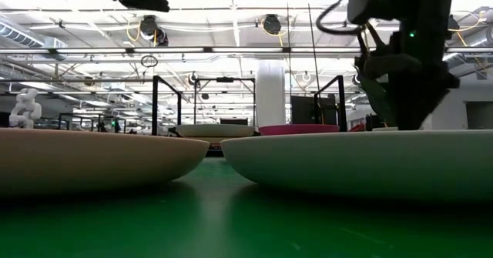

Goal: Place and stack plates onto a shelf
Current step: Stack the light brown plate on top of the pink plate on the shelf

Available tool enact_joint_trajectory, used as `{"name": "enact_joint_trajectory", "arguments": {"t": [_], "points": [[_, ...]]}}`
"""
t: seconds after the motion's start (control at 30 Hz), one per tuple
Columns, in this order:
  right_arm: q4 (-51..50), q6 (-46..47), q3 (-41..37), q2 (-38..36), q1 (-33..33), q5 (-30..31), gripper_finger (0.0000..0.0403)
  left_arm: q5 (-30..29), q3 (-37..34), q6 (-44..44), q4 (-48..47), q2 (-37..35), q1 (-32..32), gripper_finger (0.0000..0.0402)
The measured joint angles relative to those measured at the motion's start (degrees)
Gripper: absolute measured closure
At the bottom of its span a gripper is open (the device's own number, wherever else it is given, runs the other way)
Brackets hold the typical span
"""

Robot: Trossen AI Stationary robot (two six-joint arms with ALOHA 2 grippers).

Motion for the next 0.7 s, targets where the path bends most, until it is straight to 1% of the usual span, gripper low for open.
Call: {"name": "enact_joint_trajectory", "arguments": {"t": [0.1,0.27,0.43,0.53,0.67,0.7], "points": [[2.16,0.01,-1.97,-0.03,-0.26,-1.52,0.0273,0.0,0.0,1.15,1.19,0.0,0.0,0.0193],[7.02,-4.23,-6.36,-0.03,-1.25,-2.99,0.0273,-0.01,0.0,1.86,2.83,0.0,0.0,0.0193],[5.77,-5.07,-7.94,-0.03,-3.08,-5.05,0.0279,-0.01,0.0,2.44,2.92,0.0,0.0,0.0193],[5.57,-5.55,-7.94,-0.03,-3.32,-8.04,0.031,-0.01,0.0,2.97,2.92,0.0,0.0,0.0193],[5.58,-6.78,-7.67,-0.23,-3.3,-10.64,0.038,-0.01,0.0,3.0,2.9,0.0,0.0,0.0193],[5.58,-7.02,-7.65,-0.25,-3.32,-11.16,0.0388,-0.01,0.0,3.0,2.92,0.0,0.0,0.0193]]}}
